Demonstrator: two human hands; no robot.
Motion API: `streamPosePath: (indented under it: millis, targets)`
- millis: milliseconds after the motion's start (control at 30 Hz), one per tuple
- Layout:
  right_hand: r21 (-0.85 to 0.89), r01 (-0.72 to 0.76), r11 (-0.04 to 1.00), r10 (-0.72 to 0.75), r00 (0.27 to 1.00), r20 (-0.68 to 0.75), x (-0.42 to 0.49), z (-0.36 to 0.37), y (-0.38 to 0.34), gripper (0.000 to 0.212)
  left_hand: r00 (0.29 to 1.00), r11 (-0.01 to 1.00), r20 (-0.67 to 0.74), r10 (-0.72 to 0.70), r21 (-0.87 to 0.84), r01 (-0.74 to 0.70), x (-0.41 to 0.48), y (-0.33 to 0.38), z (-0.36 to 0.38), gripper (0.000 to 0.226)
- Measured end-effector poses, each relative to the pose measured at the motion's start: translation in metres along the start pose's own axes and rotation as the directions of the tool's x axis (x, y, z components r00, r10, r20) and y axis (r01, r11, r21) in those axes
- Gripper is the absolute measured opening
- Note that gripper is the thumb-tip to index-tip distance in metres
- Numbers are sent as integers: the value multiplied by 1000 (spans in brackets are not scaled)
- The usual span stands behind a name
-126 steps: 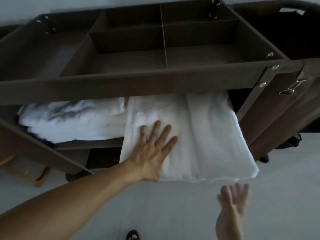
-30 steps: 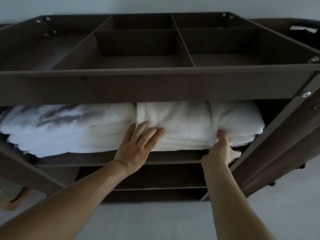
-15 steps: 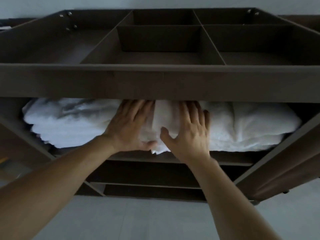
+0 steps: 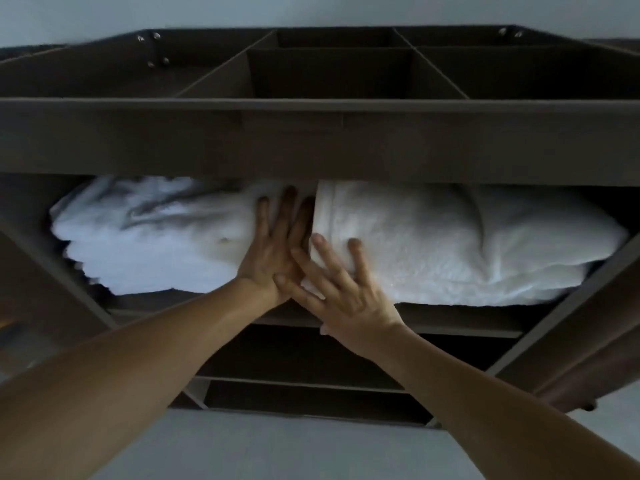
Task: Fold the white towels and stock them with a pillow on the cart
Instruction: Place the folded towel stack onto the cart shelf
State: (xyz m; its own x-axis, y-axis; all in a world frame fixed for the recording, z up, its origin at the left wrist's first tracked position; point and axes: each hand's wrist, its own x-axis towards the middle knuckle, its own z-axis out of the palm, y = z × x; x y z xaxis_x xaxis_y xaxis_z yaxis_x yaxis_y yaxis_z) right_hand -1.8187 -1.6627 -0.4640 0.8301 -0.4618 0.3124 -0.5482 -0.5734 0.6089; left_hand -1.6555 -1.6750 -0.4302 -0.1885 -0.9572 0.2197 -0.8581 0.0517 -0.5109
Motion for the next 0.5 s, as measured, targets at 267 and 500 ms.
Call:
streamPosePath:
  millis: [267,500]
  targets:
    - [-179,-52,982,19,983,-183,2,20,18,108,981,997,-180,70,35,-64,3,-13,13,64]
    - [-224,-185,957,91,924,-371,22,23,53,73,947,974,-289,144,-127,-187,-4,-42,-5,50]
